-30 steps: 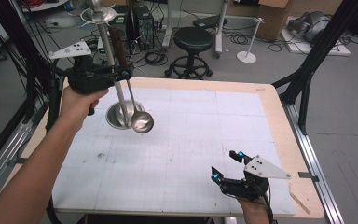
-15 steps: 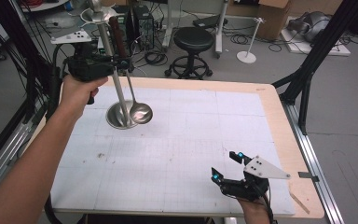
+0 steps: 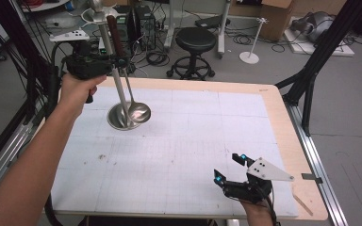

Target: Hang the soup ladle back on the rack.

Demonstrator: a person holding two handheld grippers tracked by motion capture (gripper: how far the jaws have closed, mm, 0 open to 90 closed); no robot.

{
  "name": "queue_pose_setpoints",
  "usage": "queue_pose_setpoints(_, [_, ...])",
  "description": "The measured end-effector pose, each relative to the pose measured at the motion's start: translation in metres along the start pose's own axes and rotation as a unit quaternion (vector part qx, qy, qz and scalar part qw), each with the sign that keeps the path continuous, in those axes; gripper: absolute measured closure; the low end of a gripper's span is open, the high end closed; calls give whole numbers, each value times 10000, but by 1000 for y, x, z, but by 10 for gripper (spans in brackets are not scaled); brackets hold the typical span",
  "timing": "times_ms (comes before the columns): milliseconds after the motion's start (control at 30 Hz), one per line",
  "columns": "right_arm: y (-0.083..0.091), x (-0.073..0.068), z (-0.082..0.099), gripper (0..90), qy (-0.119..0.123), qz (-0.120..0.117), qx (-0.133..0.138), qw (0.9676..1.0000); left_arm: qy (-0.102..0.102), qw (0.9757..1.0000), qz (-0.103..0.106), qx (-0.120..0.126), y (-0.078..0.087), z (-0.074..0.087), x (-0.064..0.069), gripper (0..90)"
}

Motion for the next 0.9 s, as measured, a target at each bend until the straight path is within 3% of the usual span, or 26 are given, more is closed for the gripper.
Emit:
queue_pose_setpoints(300, [1, 0, 0, 167, -7, 13, 33, 10000, 125, 9998, -146, -67, -2, 2, -8, 733])
queue_pose_setpoints(600, [2, 1, 2, 167, -49, 25, 14, 10000, -9, 9995, -284, -145, -2, 6, -3, 724])
queue_pose_setpoints(733, [4, 1, 2, 167, -16, 85, 43, 10000, -4, 9983, -584, 7, 10, 10, 2, 659])
queue_pose_setpoints(767, [6, 2, 2, 167, -37, 135, 69, 9999, -137, 9966, -818, 27, 15, 12, 6, 595])
queue_pose_setpoints(833, [6, 3, 2, 167, -32, 151, 82, 9998, -262, 9945, -1012, 92, 25, 16, 11, 579])
queue_pose_setpoints(900, [8, 5, 3, 167, -53, 269, 38, 9996, -306, 9930, -1125, 206, 37, 20, 17, 475])
Point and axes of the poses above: each handheld gripper's, and its own axes: y roughly backward along the jaws, z roughly out of its underside, x roughly to its right, the point moved 2 cm from there along -y, roughly forward along the jaws, and after that the axes turned 5 degrees about -x, right-handed, at the moved point
